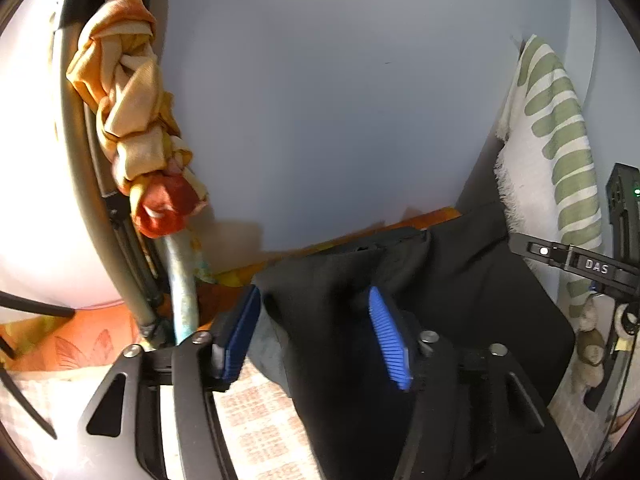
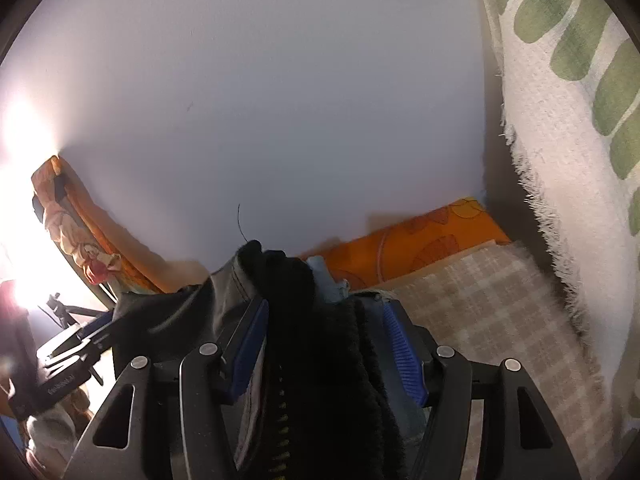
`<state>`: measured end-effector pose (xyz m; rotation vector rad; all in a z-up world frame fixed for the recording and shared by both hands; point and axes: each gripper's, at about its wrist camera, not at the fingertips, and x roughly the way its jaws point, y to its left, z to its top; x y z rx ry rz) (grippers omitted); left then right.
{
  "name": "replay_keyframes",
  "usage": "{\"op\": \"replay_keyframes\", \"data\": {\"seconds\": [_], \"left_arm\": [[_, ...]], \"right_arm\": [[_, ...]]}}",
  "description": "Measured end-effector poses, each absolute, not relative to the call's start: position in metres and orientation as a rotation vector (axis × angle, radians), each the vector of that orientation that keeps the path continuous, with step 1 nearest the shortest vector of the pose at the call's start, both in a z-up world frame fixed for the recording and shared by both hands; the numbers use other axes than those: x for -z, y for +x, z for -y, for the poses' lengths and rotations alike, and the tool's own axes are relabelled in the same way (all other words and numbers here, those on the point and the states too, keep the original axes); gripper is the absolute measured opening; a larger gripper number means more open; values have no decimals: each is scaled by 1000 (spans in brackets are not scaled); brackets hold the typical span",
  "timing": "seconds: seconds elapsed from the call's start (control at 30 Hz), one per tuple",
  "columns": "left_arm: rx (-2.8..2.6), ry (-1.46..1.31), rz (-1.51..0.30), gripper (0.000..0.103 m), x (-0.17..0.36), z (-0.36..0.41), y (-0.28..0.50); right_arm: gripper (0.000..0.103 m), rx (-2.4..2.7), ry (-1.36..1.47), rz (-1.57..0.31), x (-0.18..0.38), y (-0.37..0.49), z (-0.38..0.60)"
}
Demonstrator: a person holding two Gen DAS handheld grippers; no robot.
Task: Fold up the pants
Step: 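Lift the bundle with both grippers and carry it toward the clothes stack, then lower the pants onto the folded clothes stack and open both grippers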
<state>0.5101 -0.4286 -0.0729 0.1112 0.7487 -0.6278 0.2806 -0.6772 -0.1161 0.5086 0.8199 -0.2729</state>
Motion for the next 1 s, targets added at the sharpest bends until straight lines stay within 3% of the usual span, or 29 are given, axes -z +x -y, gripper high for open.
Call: {"op": "replay_keyframes", "data": {"seconds": [0.2, 0.33, 0.63, 1.0], "left_arm": [[636, 84, -768, 60, 67, 417, 506], [636, 86, -765, 70, 60, 410, 496], [631, 144, -712, 78, 37, 381, 463], [639, 130, -668, 79, 2, 340, 408]], "right_arm": [[64, 296, 497, -815, 105, 269, 678], [68, 298, 473, -801, 91, 259, 672], [76, 293, 395, -791, 57, 233, 641], [88, 278, 325, -755, 9, 195, 583]]}}
